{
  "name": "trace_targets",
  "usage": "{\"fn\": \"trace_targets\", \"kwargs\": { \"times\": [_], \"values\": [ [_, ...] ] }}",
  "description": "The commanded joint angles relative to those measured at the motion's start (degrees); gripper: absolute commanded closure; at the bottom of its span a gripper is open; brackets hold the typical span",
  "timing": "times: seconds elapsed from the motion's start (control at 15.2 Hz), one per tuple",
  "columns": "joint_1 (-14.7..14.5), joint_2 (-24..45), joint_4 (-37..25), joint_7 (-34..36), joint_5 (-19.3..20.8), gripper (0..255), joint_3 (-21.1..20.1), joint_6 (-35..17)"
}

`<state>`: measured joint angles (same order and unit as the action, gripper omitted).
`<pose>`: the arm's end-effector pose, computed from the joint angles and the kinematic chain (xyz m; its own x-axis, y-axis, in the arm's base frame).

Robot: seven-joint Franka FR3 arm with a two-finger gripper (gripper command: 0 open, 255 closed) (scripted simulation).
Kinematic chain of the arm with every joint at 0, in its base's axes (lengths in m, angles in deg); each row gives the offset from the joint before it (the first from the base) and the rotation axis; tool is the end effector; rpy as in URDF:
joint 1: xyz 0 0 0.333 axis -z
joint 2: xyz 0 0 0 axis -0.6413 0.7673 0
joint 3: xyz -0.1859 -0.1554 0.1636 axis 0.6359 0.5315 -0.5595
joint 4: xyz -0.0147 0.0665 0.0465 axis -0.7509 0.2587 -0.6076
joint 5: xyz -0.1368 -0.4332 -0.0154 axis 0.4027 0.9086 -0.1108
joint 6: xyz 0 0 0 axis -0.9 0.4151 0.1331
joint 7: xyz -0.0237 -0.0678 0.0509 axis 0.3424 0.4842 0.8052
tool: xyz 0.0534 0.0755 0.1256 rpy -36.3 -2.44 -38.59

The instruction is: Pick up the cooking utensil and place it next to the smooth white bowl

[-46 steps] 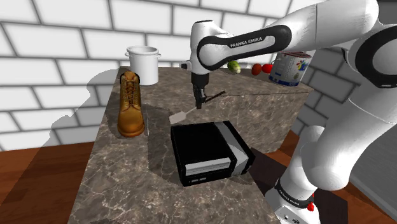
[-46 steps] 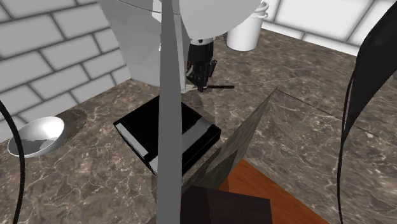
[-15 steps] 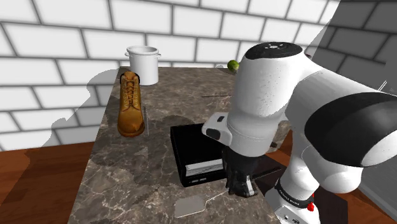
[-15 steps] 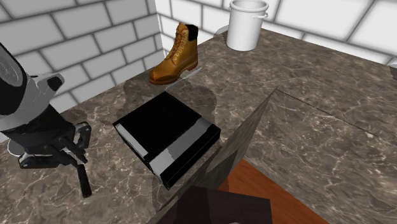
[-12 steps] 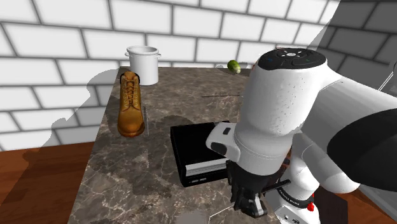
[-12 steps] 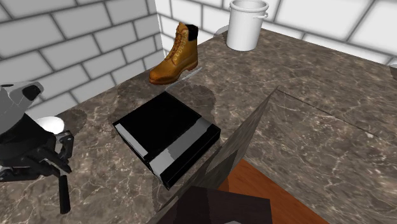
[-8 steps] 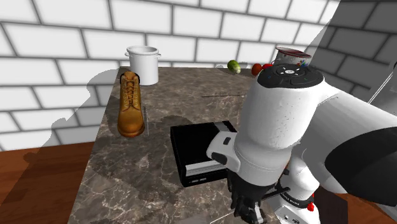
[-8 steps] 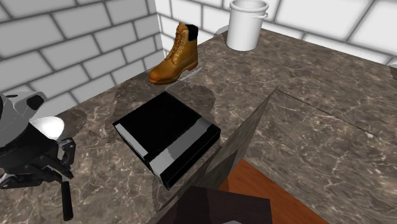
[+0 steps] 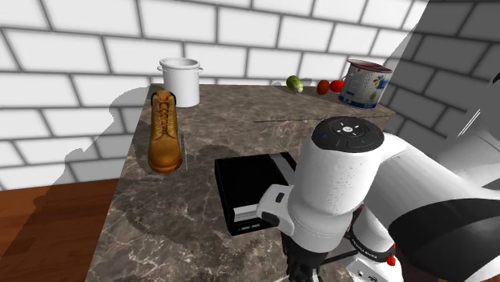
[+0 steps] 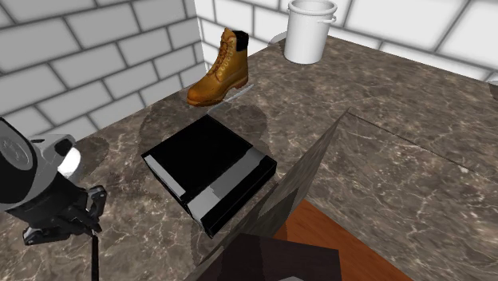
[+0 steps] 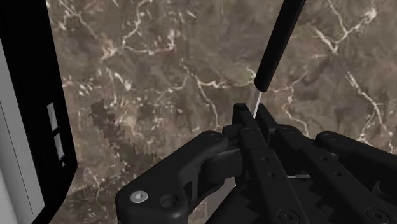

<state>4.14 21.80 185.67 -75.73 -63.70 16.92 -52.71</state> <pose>0.1789 0.3945 0.3185 0.5626 0.8241 -0.0659 0.8259 -0.5638 0.0003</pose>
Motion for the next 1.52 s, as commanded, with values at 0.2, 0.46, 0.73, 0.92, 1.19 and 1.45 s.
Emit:
{"fn": "trace_targets", "kwargs": {
  "times": [0.2, 0.46, 0.73, 0.92, 1.19, 1.45],
  "values": [
    [0.01, 1.86, 2.55, 0.09, -0.63, 255, -1.32, -4.43],
    [0.16, 3.82, 4.4, 0.2, -1.02, 255, -2.47, -8.24],
    [0.39, 5.82, 5.84, 0.37, -1.25, 255, -3.51, -11.64],
    [0.39, 5.82, 5.84, 0.37, -1.25, 255, -3.51, -11.64],
    [0.39, 5.82, 5.84, 0.37, -1.25, 255, -3.51, -11.65],
    [0.39, 5.83, 5.85, 0.37, -1.25, 0, -3.51, -11.66]
  ]
}}
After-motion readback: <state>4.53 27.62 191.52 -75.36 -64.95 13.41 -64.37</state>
